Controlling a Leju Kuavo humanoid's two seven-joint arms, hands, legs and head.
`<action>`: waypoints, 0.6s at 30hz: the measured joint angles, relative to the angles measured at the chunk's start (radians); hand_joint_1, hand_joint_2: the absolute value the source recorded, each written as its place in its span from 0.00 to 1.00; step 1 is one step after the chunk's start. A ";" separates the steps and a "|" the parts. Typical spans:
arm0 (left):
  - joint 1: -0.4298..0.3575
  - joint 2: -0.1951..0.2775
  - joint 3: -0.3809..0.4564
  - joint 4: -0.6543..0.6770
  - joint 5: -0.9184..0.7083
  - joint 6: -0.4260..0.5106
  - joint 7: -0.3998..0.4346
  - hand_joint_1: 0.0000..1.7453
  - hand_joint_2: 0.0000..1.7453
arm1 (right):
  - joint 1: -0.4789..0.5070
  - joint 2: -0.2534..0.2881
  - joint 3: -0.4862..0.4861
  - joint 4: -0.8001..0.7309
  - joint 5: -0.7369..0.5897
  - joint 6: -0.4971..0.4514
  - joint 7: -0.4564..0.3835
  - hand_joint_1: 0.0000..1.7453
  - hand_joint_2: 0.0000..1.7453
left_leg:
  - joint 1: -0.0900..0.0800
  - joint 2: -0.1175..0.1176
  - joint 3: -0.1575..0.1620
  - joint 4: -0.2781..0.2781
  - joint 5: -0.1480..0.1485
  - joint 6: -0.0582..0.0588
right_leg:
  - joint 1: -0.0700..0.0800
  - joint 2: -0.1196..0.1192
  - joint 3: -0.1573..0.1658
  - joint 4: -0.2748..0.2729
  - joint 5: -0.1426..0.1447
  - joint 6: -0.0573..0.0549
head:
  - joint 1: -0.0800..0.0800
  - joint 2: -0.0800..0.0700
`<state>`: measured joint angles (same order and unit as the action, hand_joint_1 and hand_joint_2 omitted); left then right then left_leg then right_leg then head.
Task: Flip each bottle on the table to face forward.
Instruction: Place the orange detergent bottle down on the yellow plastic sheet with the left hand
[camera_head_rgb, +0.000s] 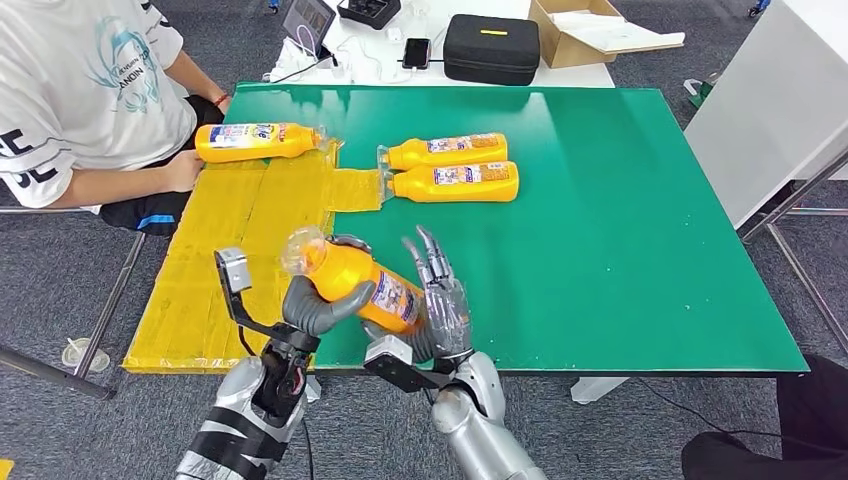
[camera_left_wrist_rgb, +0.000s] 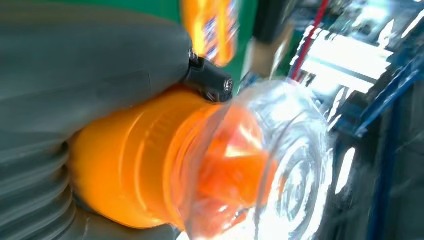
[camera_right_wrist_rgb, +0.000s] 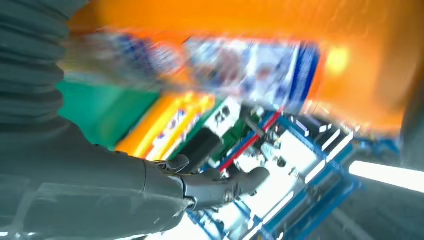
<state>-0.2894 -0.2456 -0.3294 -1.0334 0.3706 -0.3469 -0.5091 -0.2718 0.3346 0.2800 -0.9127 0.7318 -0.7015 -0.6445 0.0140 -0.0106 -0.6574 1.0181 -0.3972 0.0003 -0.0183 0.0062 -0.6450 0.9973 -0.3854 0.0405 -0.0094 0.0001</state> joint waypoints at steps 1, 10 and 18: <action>-0.004 -0.003 0.005 -0.010 -0.018 0.028 -0.009 1.00 1.00 | 0.000 0.000 -0.006 -0.017 -0.004 0.000 0.001 0.00 0.00 | 0.000 0.000 0.000 0.000 0.000 0.000 | 0.000 0.000 0.000 0.000 0.000 0.000 | 0.000 0.000; -0.010 -0.016 0.063 -0.063 -0.131 0.219 -0.065 1.00 1.00 | 0.002 0.002 -0.040 -0.114 -0.060 0.000 0.000 0.00 0.00 | 0.000 0.000 0.000 0.000 0.000 0.000 | 0.000 0.000 0.000 0.000 0.000 0.000 | 0.000 0.000; -0.029 -0.019 0.120 -0.075 -0.313 0.473 -0.157 1.00 1.00 | 0.007 0.003 -0.020 -0.164 -0.163 0.000 -0.045 0.00 0.00 | 0.000 0.000 0.000 0.000 0.000 0.000 | 0.000 0.000 0.000 0.000 0.000 0.000 | 0.000 0.000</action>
<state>-0.3180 -0.2648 -0.2097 -1.1082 0.0577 0.1263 -0.6657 -0.2648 0.3372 0.2601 -1.0770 0.5689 -0.7013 -0.6891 0.0141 -0.0108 -0.6573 1.0181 -0.3970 0.0003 -0.0181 0.0061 -0.6450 0.9974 -0.3853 0.0405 -0.0095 0.0001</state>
